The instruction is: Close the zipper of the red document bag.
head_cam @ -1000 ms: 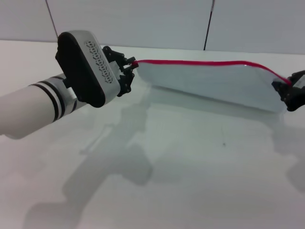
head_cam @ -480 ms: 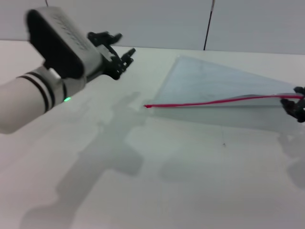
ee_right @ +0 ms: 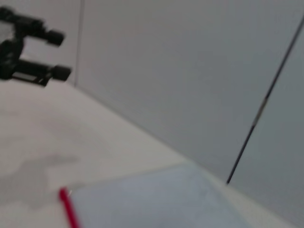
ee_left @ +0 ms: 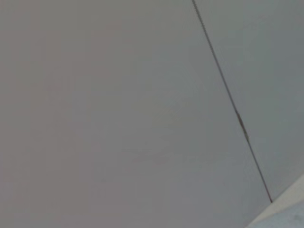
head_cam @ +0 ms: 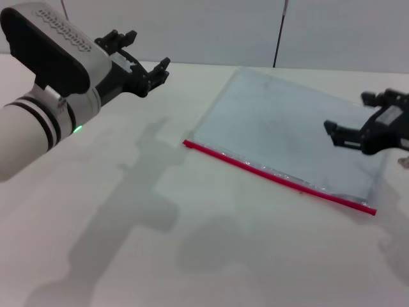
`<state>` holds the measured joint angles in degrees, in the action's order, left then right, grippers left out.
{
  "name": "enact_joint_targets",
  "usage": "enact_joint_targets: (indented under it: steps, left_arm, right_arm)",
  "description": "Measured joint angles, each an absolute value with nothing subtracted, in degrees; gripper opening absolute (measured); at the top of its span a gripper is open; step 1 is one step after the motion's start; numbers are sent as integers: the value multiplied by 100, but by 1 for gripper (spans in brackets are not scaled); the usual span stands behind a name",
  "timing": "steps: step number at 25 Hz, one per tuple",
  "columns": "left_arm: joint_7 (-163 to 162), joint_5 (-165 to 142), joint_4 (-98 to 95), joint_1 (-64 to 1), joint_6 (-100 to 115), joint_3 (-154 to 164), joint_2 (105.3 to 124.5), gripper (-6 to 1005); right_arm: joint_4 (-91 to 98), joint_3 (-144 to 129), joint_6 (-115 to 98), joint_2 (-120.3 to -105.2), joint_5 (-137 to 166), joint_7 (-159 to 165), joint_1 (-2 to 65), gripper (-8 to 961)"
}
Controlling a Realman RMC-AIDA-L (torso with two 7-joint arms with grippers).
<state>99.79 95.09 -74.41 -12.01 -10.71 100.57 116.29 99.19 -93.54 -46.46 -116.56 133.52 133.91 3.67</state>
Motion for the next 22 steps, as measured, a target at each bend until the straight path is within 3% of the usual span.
enact_joint_targets:
  steps: [6, 11, 22]
  left_arm:
    - [10035, 9888, -7468, -1226, -437, 10136, 11635, 752]
    - [9997, 9903, -7462, -1318, 508, 10539, 11644, 755]
    - [9357, 9893, -6874, -1693, 591, 10513, 11638, 755]
  right_arm:
    - [8967, -10150, -2245, -11649, 13222, 13385, 337, 826]
    - [7682, -10914, -42, -11632, 12493, 13449, 677, 877]
    - [4700, -12097, 3286, -11610, 11773, 16008, 1842, 877]
